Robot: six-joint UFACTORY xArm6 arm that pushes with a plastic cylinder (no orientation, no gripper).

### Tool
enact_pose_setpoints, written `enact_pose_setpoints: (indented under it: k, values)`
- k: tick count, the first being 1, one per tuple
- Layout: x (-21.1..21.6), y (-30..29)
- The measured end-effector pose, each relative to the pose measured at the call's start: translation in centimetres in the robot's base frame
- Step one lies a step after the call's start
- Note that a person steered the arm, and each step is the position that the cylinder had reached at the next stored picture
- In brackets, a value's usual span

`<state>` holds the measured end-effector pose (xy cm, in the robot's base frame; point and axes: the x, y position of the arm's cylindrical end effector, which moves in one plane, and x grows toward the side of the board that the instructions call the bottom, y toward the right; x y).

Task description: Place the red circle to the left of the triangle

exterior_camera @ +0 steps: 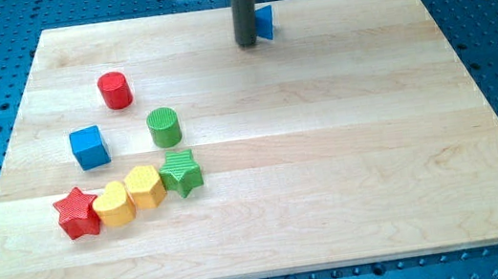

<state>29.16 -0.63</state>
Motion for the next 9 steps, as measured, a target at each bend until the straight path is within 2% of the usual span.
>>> enact_pose_setpoints:
  k: [1, 2, 3, 5, 6, 7, 8, 9]
  values:
    - [6.5, -5.9]
    - [9.2, -14.9]
    - [7.7, -18.9]
    - [3.0, -18.7]
    - [0.9, -16.0]
    - [-0.2, -9.9]
    - [-1.0, -13.1]
    - [-2.3, -13.3]
